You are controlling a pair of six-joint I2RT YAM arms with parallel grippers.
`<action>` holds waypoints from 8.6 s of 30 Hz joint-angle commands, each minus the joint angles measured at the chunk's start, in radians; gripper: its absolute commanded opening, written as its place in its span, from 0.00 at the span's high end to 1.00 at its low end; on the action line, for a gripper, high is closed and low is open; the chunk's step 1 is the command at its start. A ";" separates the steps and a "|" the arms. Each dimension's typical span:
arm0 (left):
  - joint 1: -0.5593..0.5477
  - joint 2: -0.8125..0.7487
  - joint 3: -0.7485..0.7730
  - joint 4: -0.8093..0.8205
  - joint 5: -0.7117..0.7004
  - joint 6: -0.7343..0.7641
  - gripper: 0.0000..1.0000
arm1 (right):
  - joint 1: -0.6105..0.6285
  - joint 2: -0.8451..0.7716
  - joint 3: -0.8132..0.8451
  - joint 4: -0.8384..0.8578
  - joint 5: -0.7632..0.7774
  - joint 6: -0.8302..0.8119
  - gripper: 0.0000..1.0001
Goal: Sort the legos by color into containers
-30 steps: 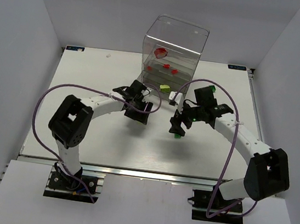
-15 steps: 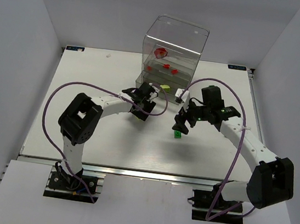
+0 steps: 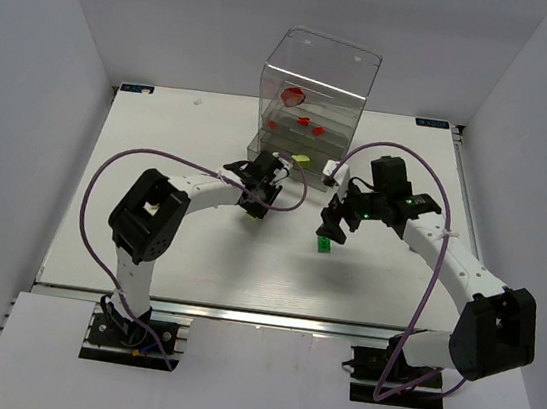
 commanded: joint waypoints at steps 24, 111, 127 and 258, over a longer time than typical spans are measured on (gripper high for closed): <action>0.062 0.095 0.586 0.052 -0.085 -0.306 0.80 | -0.026 -0.116 -0.118 0.175 0.126 0.158 1.00; 0.625 -0.379 -0.123 0.136 0.656 -0.534 1.00 | 0.038 0.033 0.000 0.166 0.038 0.253 0.95; 0.402 0.087 0.520 0.167 0.603 -0.727 0.95 | 0.003 -0.008 0.017 0.193 0.138 0.288 1.00; 0.243 0.296 -0.050 1.201 0.459 -1.273 0.47 | -0.185 0.016 0.040 0.166 -0.158 0.423 1.00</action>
